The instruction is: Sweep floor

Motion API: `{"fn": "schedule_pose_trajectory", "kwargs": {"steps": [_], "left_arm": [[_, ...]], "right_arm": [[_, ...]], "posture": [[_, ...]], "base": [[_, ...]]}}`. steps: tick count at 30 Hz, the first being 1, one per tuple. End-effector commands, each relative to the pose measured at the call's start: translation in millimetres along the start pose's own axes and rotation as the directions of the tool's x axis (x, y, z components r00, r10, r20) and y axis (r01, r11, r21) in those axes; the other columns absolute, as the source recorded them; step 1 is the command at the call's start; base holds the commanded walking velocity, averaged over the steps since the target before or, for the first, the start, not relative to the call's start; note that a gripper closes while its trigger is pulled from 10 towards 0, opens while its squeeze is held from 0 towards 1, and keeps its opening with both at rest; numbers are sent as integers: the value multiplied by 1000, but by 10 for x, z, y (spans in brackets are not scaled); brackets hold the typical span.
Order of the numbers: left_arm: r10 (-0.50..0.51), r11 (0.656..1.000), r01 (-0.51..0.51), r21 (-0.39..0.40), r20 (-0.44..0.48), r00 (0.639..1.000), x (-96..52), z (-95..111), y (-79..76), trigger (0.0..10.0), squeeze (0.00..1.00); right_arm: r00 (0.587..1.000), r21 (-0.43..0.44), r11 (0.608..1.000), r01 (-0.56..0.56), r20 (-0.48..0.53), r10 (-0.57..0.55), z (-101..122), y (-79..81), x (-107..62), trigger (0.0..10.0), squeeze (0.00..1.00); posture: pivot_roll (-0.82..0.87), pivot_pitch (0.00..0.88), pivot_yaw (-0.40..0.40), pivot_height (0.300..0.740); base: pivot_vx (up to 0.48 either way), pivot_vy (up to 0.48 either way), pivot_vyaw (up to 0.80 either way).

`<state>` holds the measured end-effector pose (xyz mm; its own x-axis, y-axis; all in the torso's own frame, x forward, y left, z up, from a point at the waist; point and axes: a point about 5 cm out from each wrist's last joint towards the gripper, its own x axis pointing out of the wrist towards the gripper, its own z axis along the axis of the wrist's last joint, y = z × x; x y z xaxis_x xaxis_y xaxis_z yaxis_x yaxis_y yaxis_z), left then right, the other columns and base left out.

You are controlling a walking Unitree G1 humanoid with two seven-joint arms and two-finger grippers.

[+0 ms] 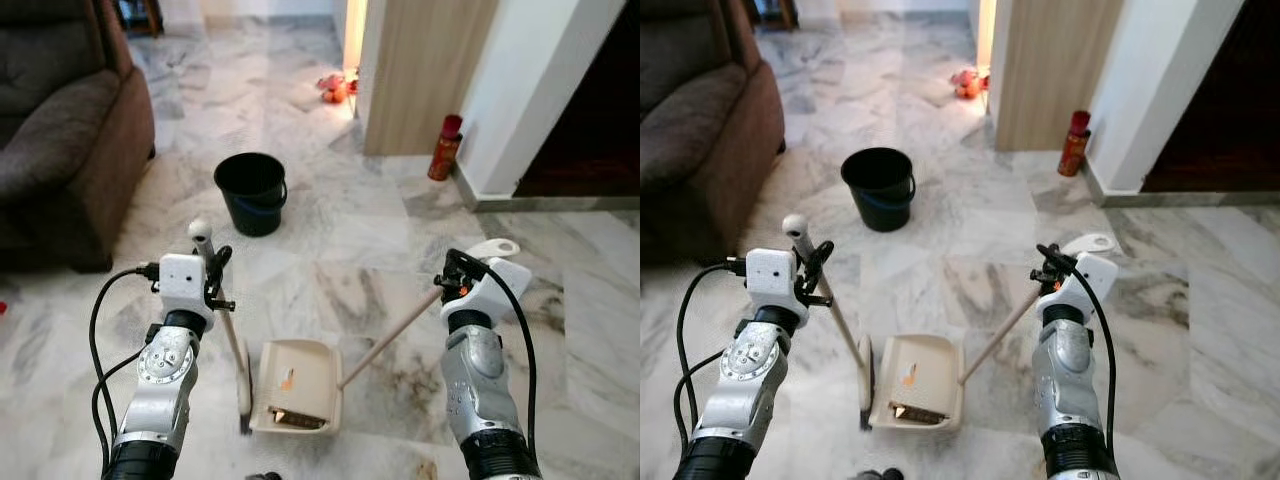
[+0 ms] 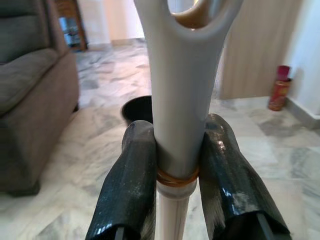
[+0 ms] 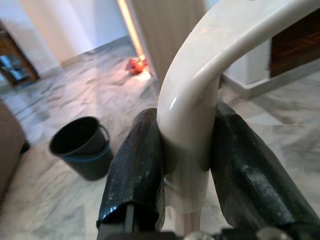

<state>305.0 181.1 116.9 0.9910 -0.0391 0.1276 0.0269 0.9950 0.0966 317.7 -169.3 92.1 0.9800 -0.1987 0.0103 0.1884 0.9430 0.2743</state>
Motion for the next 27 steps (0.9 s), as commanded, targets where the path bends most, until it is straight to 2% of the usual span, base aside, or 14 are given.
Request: {"fn": "schedule_pose_trajectory", "kwargs": {"steps": [1, 17, 22, 27], "left_arm": [[-2, 1000, 2, 13, 43, 999, 33, 103, 0, 10000, 0], [7, 1000, -8, 18, 38, 999, 39, 104, 18, 10000, 0], [9, 1000, -10, 18, 37, 999, 37, 104, 20, 10000, 0], [9, 1000, -10, 17, 36, 999, 39, 103, 20, 10000, 0]], "right_arm": [[999, 38, 999, -5, 39, 3, 76, 18, 9, 10000, 0], [999, 29, 999, -25, 42, 24, 83, 37, 9, 10000, 0], [999, 30, 999, -25, 43, 24, 83, 38, 7, 10000, 0], [999, 33, 999, -27, 40, 26, 80, 36, 5, 10000, 0]], "posture": [[-11, 78, -1, 740], [-8, 87, 0, 740], [-7, 89, -1, 740], [-9, 93, -2, 740]], "base": [[304, 0, 0], [352, 0, 0], [382, 0, 510], [379, 0, 0]]}}
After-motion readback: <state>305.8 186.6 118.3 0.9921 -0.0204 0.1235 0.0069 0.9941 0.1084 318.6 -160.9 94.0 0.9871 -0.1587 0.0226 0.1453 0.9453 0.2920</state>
